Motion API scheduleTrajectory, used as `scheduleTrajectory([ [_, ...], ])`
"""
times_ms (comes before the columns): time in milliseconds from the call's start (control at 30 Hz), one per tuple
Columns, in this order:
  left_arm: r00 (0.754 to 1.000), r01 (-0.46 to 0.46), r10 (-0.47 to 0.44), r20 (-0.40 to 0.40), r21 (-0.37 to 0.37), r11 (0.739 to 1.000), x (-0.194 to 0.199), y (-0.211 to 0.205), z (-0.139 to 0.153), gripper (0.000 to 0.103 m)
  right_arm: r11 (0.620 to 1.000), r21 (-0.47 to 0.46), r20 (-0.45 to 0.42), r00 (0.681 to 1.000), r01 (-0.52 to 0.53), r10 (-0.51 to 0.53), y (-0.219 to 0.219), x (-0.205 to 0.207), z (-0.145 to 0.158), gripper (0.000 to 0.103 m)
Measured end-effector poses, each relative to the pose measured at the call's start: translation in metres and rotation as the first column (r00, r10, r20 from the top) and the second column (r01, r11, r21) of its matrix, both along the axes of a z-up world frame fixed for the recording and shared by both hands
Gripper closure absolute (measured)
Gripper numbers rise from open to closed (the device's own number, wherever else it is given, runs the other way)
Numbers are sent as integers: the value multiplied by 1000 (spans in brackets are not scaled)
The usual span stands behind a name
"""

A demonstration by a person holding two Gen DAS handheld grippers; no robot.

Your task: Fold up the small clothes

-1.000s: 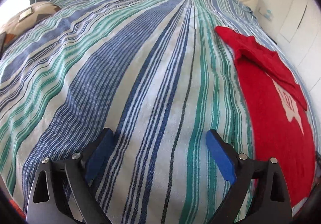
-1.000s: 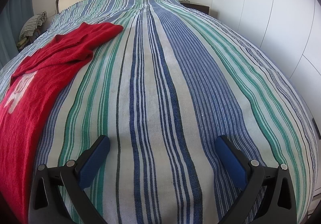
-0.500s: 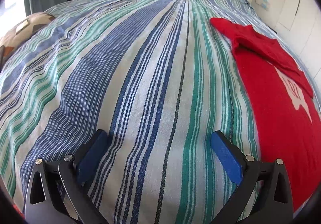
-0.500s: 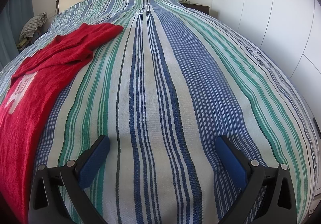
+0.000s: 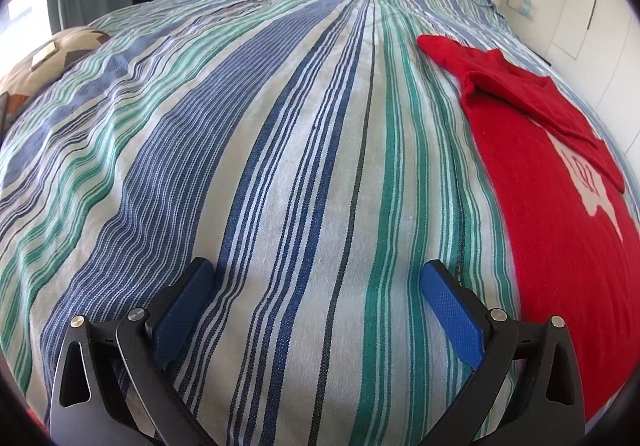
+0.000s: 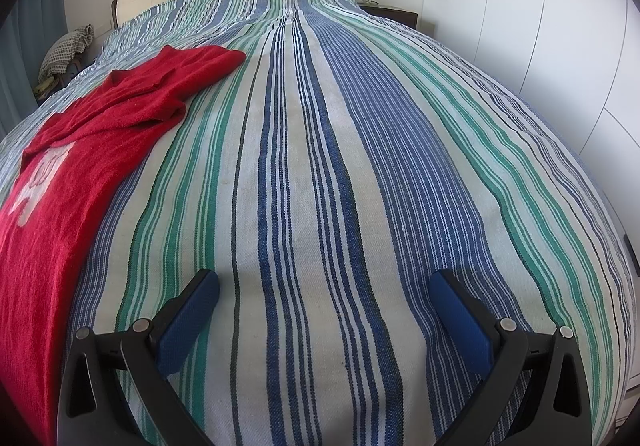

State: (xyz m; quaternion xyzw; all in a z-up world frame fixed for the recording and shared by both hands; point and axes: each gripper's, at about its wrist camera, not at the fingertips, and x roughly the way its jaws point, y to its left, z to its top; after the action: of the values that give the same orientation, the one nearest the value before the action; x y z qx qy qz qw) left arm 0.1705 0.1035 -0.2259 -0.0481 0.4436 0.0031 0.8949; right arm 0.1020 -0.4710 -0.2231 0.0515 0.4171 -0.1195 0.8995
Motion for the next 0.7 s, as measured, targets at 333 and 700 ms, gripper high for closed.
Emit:
scheduleTrajectory([
  [333, 1000, 2, -2, 3, 6, 1000, 0, -1, -1, 0, 1000, 2, 1, 1000, 0, 0, 0, 0, 0, 0],
  [700, 1000, 3, -3, 5, 17, 1000, 2, -2, -2, 0, 1000, 1, 0, 1000, 0, 0, 0, 0, 0, 0],
])
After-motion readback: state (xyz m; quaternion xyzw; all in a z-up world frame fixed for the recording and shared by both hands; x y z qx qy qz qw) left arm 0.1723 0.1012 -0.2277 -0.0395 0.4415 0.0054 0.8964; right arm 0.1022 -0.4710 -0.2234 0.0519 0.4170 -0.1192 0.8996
